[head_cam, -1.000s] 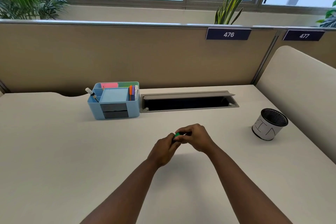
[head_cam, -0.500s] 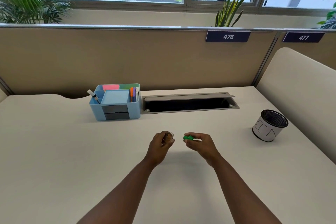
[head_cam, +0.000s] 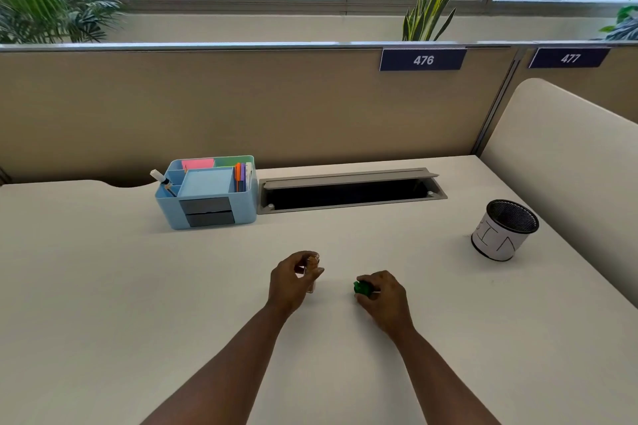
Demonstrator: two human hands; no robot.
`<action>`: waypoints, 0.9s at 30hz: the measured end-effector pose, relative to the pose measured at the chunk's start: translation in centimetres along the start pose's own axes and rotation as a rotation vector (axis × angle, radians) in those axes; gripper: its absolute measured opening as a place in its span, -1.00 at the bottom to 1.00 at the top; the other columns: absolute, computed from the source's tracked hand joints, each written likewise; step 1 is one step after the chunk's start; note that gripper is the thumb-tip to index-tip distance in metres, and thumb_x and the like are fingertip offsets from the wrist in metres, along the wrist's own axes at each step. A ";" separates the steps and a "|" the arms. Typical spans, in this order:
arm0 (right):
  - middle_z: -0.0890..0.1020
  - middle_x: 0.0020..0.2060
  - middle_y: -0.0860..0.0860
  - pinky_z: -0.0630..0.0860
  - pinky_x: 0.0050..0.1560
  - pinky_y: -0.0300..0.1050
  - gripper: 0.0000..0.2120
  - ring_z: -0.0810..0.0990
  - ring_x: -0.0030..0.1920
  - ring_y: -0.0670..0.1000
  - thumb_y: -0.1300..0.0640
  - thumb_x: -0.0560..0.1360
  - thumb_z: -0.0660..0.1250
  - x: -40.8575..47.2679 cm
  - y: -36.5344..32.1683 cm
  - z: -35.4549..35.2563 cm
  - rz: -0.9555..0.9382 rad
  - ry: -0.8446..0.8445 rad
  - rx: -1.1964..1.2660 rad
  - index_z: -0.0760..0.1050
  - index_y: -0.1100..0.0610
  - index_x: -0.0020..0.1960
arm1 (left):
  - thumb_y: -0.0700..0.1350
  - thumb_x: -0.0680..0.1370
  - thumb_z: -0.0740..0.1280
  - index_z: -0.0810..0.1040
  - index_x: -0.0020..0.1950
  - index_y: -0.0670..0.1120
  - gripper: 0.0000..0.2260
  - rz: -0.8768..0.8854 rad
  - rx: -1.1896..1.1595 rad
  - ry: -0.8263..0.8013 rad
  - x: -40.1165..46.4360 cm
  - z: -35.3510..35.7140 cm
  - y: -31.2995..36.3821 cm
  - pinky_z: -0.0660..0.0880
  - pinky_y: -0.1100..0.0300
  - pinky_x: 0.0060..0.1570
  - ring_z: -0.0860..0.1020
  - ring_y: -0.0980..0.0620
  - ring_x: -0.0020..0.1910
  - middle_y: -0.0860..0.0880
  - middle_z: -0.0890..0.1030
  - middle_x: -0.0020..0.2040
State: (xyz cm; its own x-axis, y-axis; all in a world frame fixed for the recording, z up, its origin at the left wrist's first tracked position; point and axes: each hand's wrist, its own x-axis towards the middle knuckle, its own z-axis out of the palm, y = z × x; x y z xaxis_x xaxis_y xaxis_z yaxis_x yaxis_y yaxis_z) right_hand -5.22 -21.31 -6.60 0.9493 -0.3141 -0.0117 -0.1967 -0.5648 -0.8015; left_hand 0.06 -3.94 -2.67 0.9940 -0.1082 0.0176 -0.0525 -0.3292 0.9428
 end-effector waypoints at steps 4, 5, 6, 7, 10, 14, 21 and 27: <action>0.60 -0.03 0.10 0.34 -0.01 -0.20 -0.68 0.52 0.03 0.11 0.19 0.31 0.46 0.1 0.9 -0.4 -0.007 -0.032 -0.056 0.57 0.12 0.06 | -0.27 0.41 0.43 0.60 0.05 -0.19 -0.78 0.001 0.007 -0.008 0.1 1.1 0.2 0.40 0.63 -0.26 0.53 0.00 -0.13 -0.04 0.61 -0.12; 0.60 -0.01 0.10 0.35 0.01 -0.19 -0.64 0.51 0.04 0.10 0.18 0.29 0.48 0.2 1.0 -0.5 -0.009 -0.028 -0.043 0.57 0.11 0.08 | -0.27 0.40 0.44 0.60 0.04 -0.20 -0.78 0.002 0.005 -0.013 0.1 1.3 0.4 0.40 0.63 -0.25 0.53 0.00 -0.13 -0.04 0.61 -0.12; 0.59 -0.01 0.08 0.36 0.02 -0.20 -0.60 0.51 0.03 0.09 0.16 0.28 0.50 0.2 1.1 -0.7 -0.013 -0.009 -0.020 0.55 0.10 0.10 | -0.27 0.40 0.44 0.60 0.04 -0.20 -0.78 0.009 0.002 -0.018 0.2 1.7 0.6 0.41 0.63 -0.25 0.53 0.01 -0.13 -0.04 0.61 -0.12; 0.56 -0.01 0.05 0.38 0.00 -0.26 -0.58 0.49 0.00 0.06 0.15 0.29 0.50 0.2 0.8 -0.9 -0.011 0.021 0.022 0.54 0.09 0.12 | -0.27 0.40 0.44 0.60 0.04 -0.20 -0.77 0.012 -0.004 -0.022 0.3 1.9 0.8 0.41 0.64 -0.25 0.54 0.01 -0.13 -0.05 0.61 -0.11; 0.59 0.02 -0.01 0.43 -0.19 -0.47 -0.67 0.52 -0.08 -0.01 0.15 0.34 0.46 0.3 -0.5 -2.0 0.060 0.061 0.292 0.54 0.05 0.10 | -0.26 0.41 0.44 0.59 0.08 -0.20 -0.75 0.015 -0.054 -0.046 0.6 3.0 1.9 0.41 0.65 -0.26 0.54 0.07 -0.16 -0.05 0.60 -0.10; 0.64 0.08 0.08 0.56 -0.07 -0.27 -0.73 0.61 0.06 0.00 0.16 0.43 0.37 0.3 -1.9 -3.4 0.120 -0.224 0.640 0.52 0.04 0.13 | -0.24 0.42 0.43 0.59 0.09 -0.16 -0.75 -0.011 -0.168 -0.122 1.1 4.9 3.9 0.50 0.45 -0.15 0.57 0.06 -0.10 -0.05 0.62 -0.08; 0.64 -0.05 0.13 0.62 -0.13 -0.24 -0.83 0.65 -0.04 0.07 0.26 0.43 0.35 0.4 -0.6 -6.1 0.163 -0.048 0.892 0.57 0.06 -0.03 | -0.10 0.52 0.32 0.48 0.27 -0.13 -0.67 0.000 -0.080 -0.256 1.4 8.9 6.3 0.43 0.25 0.11 0.51 0.00 0.17 -0.05 0.59 0.13; 0.64 -0.14 0.05 0.59 -0.12 -0.30 -0.74 0.59 -0.13 0.00 0.31 0.37 0.40 1.2 1.6 -9.9 0.189 0.292 0.891 0.57 0.20 0.06 | 0.00 0.62 0.03 0.17 0.46 -0.13 -0.57 0.053 0.614 -0.367 3.3 9.3 2.5 0.06 -0.04 0.50 0.08 -0.11 0.52 -0.13 0.16 0.53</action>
State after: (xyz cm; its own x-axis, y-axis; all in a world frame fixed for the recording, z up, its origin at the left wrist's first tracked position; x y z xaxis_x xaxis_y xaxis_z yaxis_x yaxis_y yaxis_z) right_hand -6.86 -30.14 -2.01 0.7988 -0.5863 -0.1349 0.0326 0.2661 -0.9634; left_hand 2.28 -13.80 -3.39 0.8978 -0.4114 -0.1569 -0.2515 -0.7717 0.5841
